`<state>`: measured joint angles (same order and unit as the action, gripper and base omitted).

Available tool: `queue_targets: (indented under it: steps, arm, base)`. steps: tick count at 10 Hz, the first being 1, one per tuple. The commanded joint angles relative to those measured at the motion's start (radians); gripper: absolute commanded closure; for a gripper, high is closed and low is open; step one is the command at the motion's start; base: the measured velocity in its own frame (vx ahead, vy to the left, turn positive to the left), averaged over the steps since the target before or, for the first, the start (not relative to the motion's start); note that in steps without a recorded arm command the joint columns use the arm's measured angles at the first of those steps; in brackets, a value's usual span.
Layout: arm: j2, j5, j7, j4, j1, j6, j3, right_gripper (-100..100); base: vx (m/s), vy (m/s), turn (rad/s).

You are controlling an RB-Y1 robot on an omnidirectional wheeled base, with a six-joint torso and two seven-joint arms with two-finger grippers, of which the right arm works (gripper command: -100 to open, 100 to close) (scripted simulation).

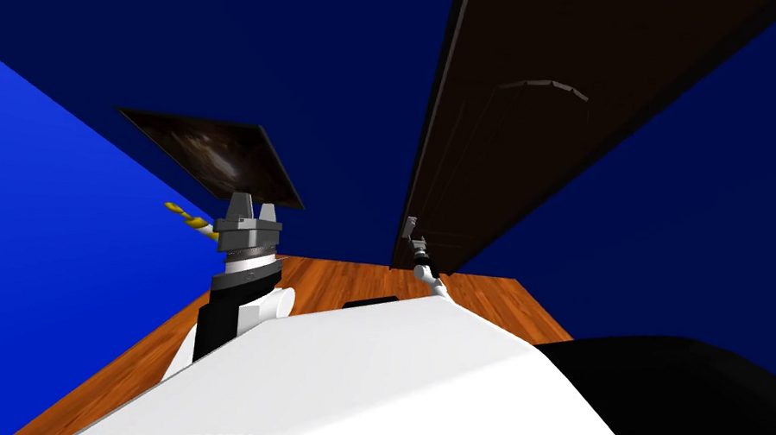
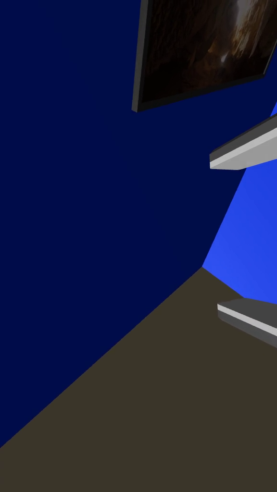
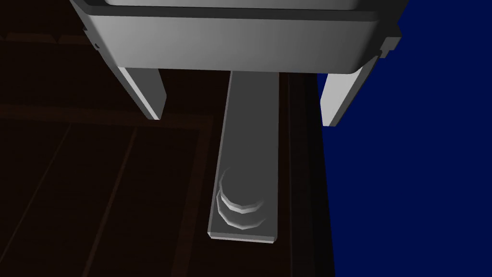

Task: Pull the door open

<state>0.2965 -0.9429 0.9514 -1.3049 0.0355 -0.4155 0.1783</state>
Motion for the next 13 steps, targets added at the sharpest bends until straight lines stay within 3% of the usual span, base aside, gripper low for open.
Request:
queue_targets:
  steps: [1, 5, 6, 7, 8, 13]
  arm:
    - [0.016, -0.01, 0.014, 0.003, 0.002, 0.003, -0.023, -100]
    - [0.096, -0.033, 0.086, 0.05, 0.009, -0.016, -0.071, -100]
    - [0.11, -0.037, 0.098, 0.058, 0.01, -0.02, -0.079, -100]
    - [0.103, -0.033, 0.091, 0.063, 0.001, -0.019, -0.07, -100]
    - [0.103, -0.033, 0.091, 0.063, 0.001, -0.019, -0.07, 100]
    - [0.103, -0.033, 0.091, 0.063, 0.001, -0.019, -0.07, 100]
  base:
    - [0.195, 0.015, 0.211]
    - [0.202, 0.016, 0.185]
    - [0.171, -0.007, 0.137]
    - [0.074, -0.007, 0.024]
    - [-0.011, 0.0, -0.041]
    - [-0.014, -0.003, 0.001]
